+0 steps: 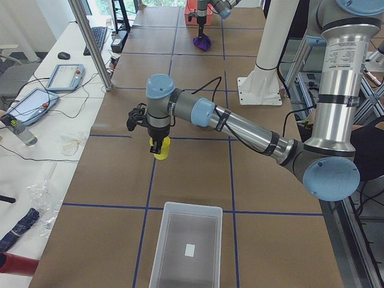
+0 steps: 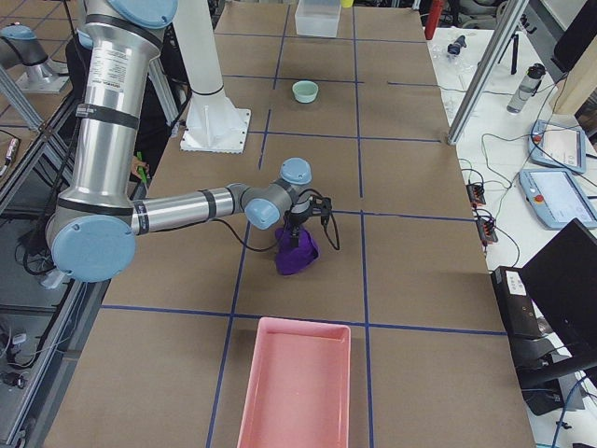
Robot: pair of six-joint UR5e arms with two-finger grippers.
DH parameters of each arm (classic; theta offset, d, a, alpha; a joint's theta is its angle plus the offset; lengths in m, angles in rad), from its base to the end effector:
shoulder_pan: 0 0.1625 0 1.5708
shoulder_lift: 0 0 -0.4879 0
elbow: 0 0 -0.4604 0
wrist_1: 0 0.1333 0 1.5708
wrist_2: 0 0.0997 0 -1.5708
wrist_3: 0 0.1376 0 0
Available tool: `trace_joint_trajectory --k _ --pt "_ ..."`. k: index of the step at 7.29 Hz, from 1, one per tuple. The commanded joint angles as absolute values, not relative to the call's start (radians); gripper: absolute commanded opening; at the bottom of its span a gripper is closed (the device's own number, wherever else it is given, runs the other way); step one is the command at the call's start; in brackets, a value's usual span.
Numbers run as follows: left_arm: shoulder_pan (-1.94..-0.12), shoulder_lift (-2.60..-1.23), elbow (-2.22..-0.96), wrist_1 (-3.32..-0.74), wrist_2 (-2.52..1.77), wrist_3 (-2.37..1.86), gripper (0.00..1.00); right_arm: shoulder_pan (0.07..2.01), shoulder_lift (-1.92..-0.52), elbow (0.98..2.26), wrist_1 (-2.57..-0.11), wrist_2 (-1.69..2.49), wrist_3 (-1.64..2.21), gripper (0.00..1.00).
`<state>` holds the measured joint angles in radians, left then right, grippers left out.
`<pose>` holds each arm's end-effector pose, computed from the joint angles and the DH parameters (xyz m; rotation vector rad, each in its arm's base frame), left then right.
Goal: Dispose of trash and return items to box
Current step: 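Lift the yellow cup with the left gripper while the right grasps the purple cloth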
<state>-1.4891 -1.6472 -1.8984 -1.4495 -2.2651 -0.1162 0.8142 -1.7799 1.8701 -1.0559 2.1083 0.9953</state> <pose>0.0027 -0.5876 0.5417 0.2017 0.7128 0.0652 -0.3020 -0.4114 0.6388 -0.0221 -0.7861 0.0637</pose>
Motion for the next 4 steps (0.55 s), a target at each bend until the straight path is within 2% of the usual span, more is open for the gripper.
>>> trace_joint_trajectory --k 1,2,4 --pt "-1.554 -1.669 -1.8 -1.445 -2.263 -0.008 0.0 0.792 -1.79 1.867 -1.057 2.111 1.008 0.3" --pt "-1.598 -1.672 -1.74 -1.45 -2.258 0.071 0.0 0.792 -1.79 1.867 -1.057 2.111 1.008 0.0" --pt "-1.634 -1.684 -1.649 -1.475 -2.206 0.162 0.0 0.798 -1.793 1.884 -1.055 2.126 1.011 0.0"
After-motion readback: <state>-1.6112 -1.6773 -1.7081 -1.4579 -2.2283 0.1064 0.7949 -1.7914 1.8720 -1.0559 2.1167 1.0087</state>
